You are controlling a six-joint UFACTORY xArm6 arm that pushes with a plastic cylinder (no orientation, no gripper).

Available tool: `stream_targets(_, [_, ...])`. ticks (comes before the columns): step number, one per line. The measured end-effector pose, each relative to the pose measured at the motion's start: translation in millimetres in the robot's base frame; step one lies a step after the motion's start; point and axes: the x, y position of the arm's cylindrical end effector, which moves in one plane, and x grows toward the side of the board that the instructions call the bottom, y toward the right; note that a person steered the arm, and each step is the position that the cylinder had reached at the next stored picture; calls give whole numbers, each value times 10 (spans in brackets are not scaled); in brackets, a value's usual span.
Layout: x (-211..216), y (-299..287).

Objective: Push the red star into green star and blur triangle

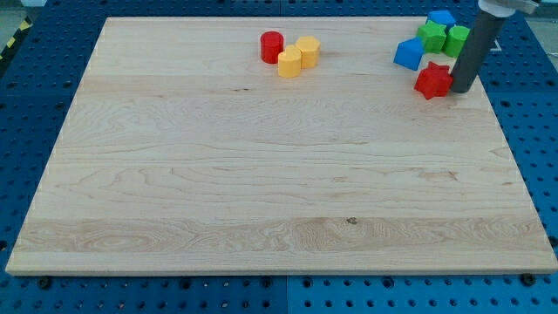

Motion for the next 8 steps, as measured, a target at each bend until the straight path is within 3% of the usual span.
stream_targets(2, [312, -9])
stream_targets(3, [279, -261])
stream_targets(8, [4, -264])
